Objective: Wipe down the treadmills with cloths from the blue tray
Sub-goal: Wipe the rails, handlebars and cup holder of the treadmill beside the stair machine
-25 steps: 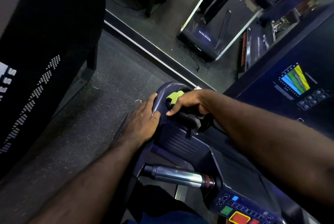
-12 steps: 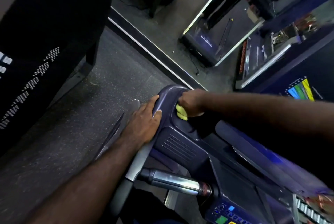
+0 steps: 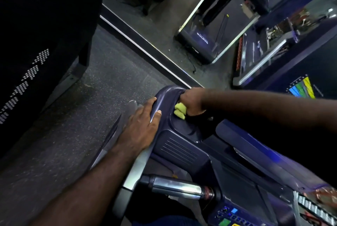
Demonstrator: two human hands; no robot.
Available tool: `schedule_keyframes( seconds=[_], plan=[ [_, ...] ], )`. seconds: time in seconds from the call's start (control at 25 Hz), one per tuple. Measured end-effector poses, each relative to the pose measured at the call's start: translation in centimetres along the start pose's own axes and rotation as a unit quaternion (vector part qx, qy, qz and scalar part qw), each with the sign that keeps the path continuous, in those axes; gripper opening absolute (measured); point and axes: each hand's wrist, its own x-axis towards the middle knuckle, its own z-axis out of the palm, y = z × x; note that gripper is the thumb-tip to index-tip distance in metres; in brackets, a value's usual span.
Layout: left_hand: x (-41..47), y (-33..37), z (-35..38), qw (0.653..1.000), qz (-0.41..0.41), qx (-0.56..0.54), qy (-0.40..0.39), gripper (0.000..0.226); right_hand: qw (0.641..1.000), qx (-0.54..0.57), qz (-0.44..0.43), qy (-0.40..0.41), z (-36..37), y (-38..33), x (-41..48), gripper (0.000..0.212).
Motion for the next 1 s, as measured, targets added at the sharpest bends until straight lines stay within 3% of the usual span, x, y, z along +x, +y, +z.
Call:
schedule_keyframes(
  seconds=[0.12, 0.2, 0.24, 0.28, 0.36, 0.44, 0.48, 0.56, 0.6, 0.64, 0.68, 0.72, 0.76, 0.8, 0.84, 1.0],
  plan=[
    [0.1, 0.0, 0.1, 1.0, -0.001, 0.013, 0.005, 0.064, 0.999, -0.009, 0.038, -0.006, 0.6, -0.3, -0.3, 0.039],
    [0.4, -0.1, 0.3, 1.0, -0.007, 0.01, -0.004, 0.066, 0.986, 0.124, 0.115, -0.004, 0.9, -0.4, -0.1, 0.029],
    [0.3, -0.2, 0.3, 1.0, -0.006, 0.005, -0.004, 0.068, 0.959, 0.236, 0.155, -0.002, 1.1, -0.6, 0.0, 0.019],
    [0.4, -0.3, 0.4, 1.0, -0.003, 0.002, -0.001, 0.068, 0.916, 0.352, 0.193, 0.007, 1.4, -1.0, 0.1, 0.008],
    [0.5, -0.2, 0.3, 1.0, -0.003, 0.0, 0.005, 0.068, 0.809, 0.536, 0.239, 0.031, 2.2, -0.9, 0.6, 0.021],
    [0.3, 0.0, 0.2, 1.0, -0.008, 0.008, 0.003, 0.063, 0.704, 0.652, 0.271, 0.076, 2.9, -1.3, 1.0, 0.023],
    [0.1, 0.2, 0.1, 1.0, -0.011, 0.021, -0.002, 0.061, 0.637, 0.704, 0.291, 0.116, 3.1, -1.7, 0.5, 0.022],
    [-0.3, 0.6, 0.0, 0.999, -0.001, 0.036, 0.0, 0.059, 0.431, 0.821, 0.31, 0.213, 3.5, -2.9, -0.6, 0.018],
    [-0.3, 0.7, 0.0, 0.999, 0.0, 0.035, 0.0, 0.059, 0.356, 0.846, 0.306, 0.251, 3.8, -3.7, -1.1, 0.015],
    [-0.3, 1.0, 0.0, 0.999, -0.008, 0.035, -0.003, 0.059, 0.333, 0.848, 0.289, 0.295, 4.4, -4.7, -1.8, 0.009],
    [0.0, 0.7, 0.2, 0.999, -0.019, 0.034, -0.008, 0.059, 0.406, 0.805, 0.264, 0.344, 5.0, -5.7, -2.4, 0.018],
    [0.2, 0.6, 0.2, 0.999, -0.028, 0.023, -0.01, 0.057, 0.561, 0.704, 0.221, 0.376, 5.6, -6.7, -3.2, 0.042],
    [0.4, 0.5, 0.2, 1.0, -0.028, -0.01, -0.008, 0.054, 0.737, 0.554, 0.145, 0.358, 6.9, -7.2, -3.6, 0.071],
    [0.5, 0.2, 0.2, 0.997, -0.02, -0.068, -0.002, 0.049, 0.86, 0.398, 0.078, 0.31, 8.4, -7.3, -3.7, 0.09],
    [0.4, 0.0, 0.2, 0.991, -0.015, -0.13, 0.008, 0.045, 0.914, 0.3, 0.03, 0.27, 9.6, -7.1, -4.2, 0.094],
    [0.2, -0.7, 0.1, 0.98, -0.044, -0.189, 0.043, 0.026, 0.921, 0.248, -0.016, 0.3, 12.5, -5.5, -5.2, 0.069]
  ],
)
